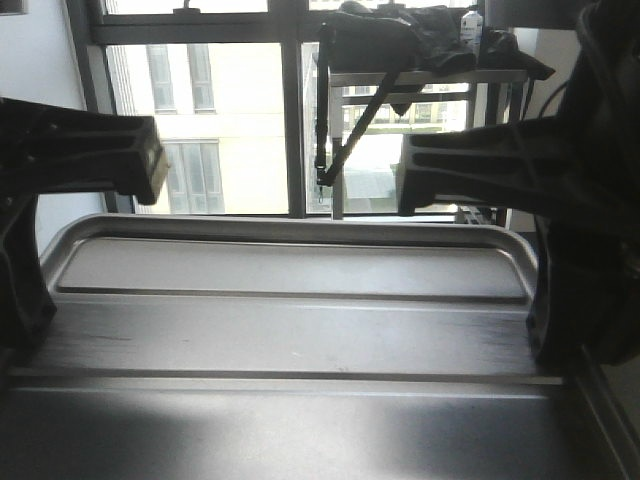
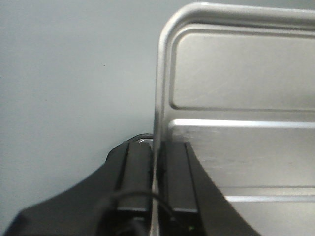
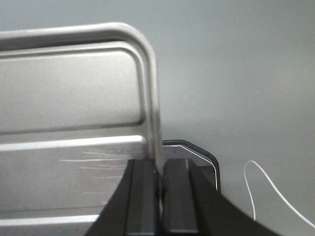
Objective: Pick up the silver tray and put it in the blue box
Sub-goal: 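Hold the tray level in both grippers while the base turns away, then carry the tray with both grippers up to the blue crate, then lower the tray with both grippers into the blue crate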
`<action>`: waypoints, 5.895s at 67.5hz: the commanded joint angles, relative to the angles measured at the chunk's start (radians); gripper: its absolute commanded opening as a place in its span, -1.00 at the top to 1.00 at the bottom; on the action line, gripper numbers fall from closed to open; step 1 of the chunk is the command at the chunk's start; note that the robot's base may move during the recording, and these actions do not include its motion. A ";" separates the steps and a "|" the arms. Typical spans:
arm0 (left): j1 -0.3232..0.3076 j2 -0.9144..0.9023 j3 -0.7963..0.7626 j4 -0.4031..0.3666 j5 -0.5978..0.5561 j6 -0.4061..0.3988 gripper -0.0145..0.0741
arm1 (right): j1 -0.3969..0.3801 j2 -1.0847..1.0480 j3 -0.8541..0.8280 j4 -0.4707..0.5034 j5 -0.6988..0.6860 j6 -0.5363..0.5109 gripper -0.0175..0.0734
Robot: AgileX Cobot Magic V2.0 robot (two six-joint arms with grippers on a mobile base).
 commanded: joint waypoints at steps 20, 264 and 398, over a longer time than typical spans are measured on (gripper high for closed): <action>-0.008 -0.028 -0.026 0.017 -0.012 -0.002 0.69 | 0.002 -0.028 -0.024 -0.038 -0.018 0.001 0.46; -0.008 -0.028 -0.026 0.017 -0.012 -0.002 0.69 | 0.002 -0.028 -0.024 -0.038 -0.017 0.001 0.46; 0.127 0.045 -0.494 0.021 -0.014 0.379 0.69 | -0.150 0.064 -0.554 -0.027 0.067 -0.453 0.46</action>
